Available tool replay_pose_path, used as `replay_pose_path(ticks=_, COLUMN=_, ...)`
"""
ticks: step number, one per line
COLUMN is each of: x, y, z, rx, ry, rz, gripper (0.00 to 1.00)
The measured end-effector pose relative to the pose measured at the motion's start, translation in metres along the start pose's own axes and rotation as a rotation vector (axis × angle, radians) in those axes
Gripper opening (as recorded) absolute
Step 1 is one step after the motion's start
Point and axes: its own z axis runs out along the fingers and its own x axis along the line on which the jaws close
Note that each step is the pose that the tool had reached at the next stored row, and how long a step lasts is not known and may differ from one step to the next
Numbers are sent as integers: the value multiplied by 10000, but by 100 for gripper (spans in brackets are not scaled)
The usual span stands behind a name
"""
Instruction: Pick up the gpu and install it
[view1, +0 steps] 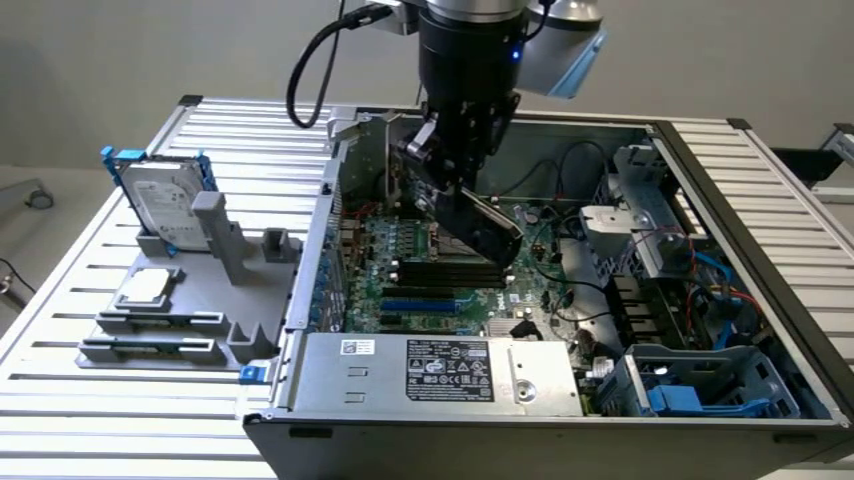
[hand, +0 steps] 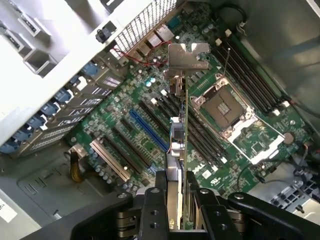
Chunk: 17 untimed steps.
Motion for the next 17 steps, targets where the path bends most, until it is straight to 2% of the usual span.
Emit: replay_pose_path(ticks=17, x=2, y=1, z=95, rx=-77, ry=-44, rz=-3089, gripper=26)
